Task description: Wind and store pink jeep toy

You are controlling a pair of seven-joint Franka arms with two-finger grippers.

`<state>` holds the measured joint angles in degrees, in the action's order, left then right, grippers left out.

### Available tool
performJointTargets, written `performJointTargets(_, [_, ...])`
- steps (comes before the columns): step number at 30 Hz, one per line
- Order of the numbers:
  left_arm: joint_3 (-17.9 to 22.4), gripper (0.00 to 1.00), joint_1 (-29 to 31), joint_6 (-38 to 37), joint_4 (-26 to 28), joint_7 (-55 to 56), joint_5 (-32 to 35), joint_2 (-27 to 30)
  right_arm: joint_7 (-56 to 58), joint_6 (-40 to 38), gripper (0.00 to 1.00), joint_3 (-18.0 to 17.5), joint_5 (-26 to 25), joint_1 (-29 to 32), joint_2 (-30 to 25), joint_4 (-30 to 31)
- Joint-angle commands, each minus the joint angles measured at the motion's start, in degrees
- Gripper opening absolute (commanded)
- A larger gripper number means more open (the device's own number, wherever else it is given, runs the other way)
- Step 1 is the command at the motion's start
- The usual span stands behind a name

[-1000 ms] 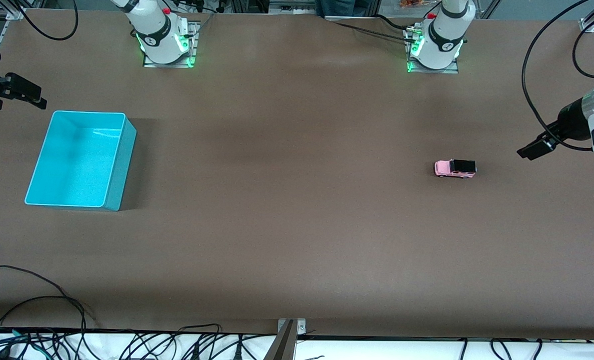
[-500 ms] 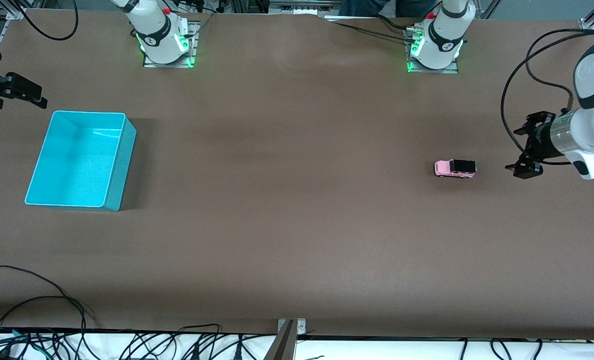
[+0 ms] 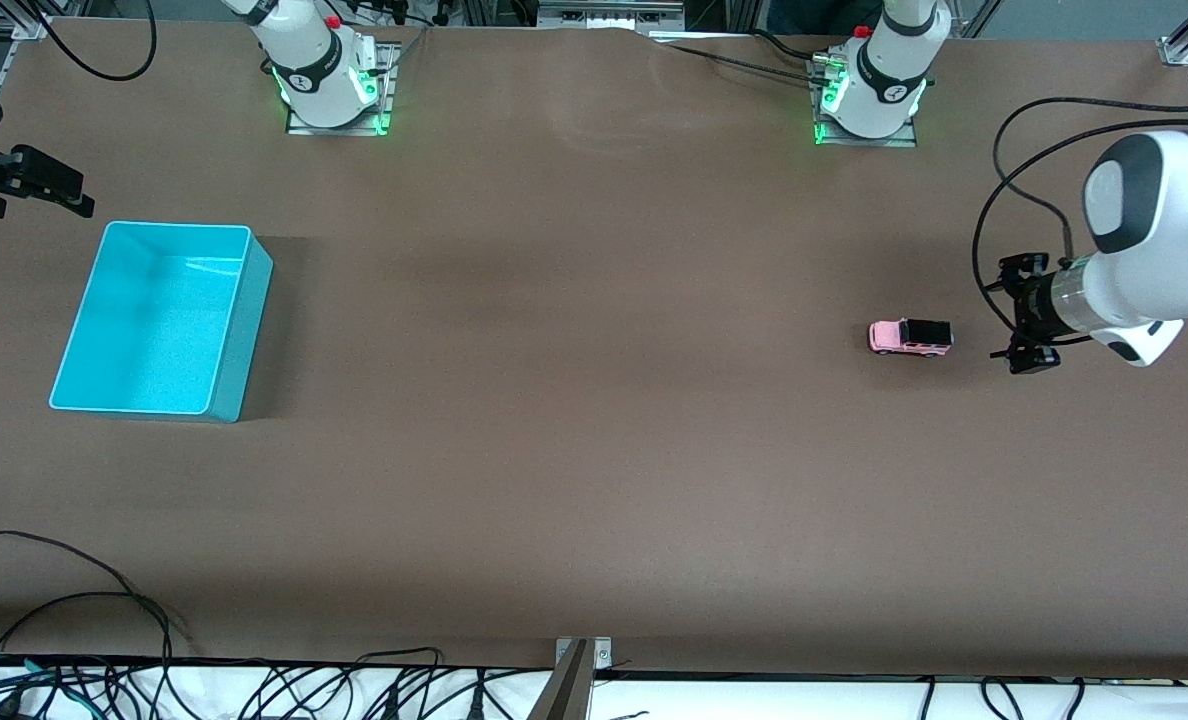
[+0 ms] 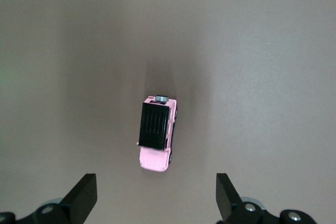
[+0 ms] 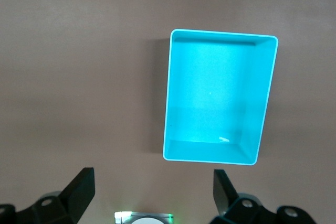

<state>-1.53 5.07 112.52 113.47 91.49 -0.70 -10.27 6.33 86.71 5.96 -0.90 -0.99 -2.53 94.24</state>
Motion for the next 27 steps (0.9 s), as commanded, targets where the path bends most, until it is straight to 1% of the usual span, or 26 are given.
performJointTargets(1, [-0.23,1.00,0.47,8.66,9.30,2.55,-0.44,3.15,-0.36,-0.66,1.00,0.11,-0.16,0.11,0.51,-1.60])
performJointTargets(4, [-0.32,1.00,0.47,13.15,12.99,2.55,-0.18,3.50,-0.27,-0.57,1.00,0.11,-0.33,0.11,0.51,-1.60])
performJointTargets(15, [-0.67,1.00,-0.41,24.93,21.35,2.29,-0.09,3.07,-0.36,-0.57,1.00,0.11,-0.24,0.11,0.51,-1.60])
performJointTargets(18, [-0.67,1.00,-0.50,29.32,23.72,2.03,0.00,2.63,-0.18,-0.57,1.00,0.20,-0.16,0.20,0.51,-1.60])
performJointTargets(24, [-0.67,1.00,-0.59,34.52,24.25,1.94,3.51,-0.97,-0.27,-0.49,1.00,0.11,-0.16,0.11,0.51,-1.60])
performJointTargets(27, [-0.67,1.00,-0.59,35.93,24.25,1.94,3.78,-1.94,-0.36,-0.49,1.00,0.11,-0.16,0.11,0.51,-1.60])
